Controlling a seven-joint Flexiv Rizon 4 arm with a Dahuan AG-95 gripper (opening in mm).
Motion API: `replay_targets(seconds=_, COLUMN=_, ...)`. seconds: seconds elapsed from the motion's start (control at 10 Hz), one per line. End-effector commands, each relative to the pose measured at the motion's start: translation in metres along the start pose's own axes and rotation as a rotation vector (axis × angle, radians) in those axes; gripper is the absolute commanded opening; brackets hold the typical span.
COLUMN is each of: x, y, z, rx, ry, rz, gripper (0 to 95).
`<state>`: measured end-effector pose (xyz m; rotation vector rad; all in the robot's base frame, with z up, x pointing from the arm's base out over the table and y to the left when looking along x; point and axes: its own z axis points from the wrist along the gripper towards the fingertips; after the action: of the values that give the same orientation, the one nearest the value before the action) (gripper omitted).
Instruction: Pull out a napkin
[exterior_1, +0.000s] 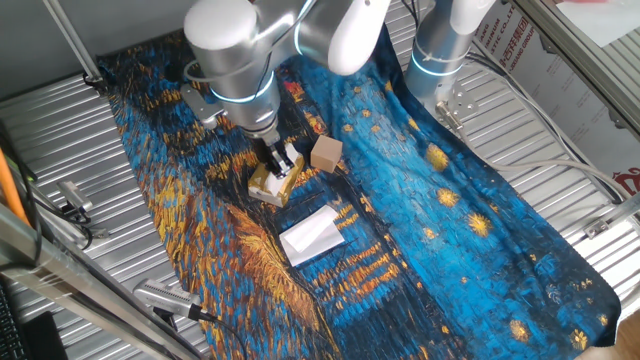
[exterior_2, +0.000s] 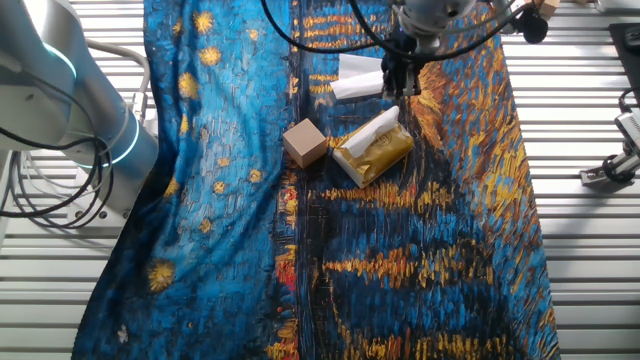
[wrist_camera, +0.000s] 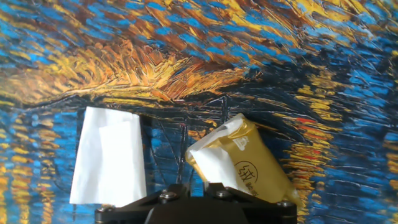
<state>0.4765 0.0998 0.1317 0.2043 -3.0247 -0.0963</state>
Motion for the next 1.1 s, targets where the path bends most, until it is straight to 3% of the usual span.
replay_targets(seconds=0.1, x=-0.002, y=0.001, z=0.002, rx=-0.034, ry=-0.004, rz=-0.006, gripper=76.0)
replay_targets(seconds=0.2, x=-0.003, y=0.002, z=0.003, rx=-0.045, ry=-0.005, rz=-0.007, gripper=76.0)
replay_targets(seconds=0.3, x=-0.005, y=0.005, z=0.005, rx=-0.048, ry=-0.006, rz=-0.004, gripper=95.0)
replay_targets(seconds=0.5, x=-0.007, y=0.007, z=0.008, rx=-0.026, ry=-0.009, rz=-0.018, gripper=95.0)
replay_targets(seconds=0.6, x=-0.008, y=0.007, z=0.011, rx=0.024, ry=-0.007, rz=-0.029, gripper=95.0)
replay_targets(seconds=0.9, x=-0.01, y=0.005, z=0.021, rx=0.065, ry=-0.017, rz=-0.033, gripper=95.0)
replay_targets(seconds=1.1, x=-0.011, y=0.004, z=0.029, rx=0.139, ry=-0.007, rz=-0.049, gripper=95.0)
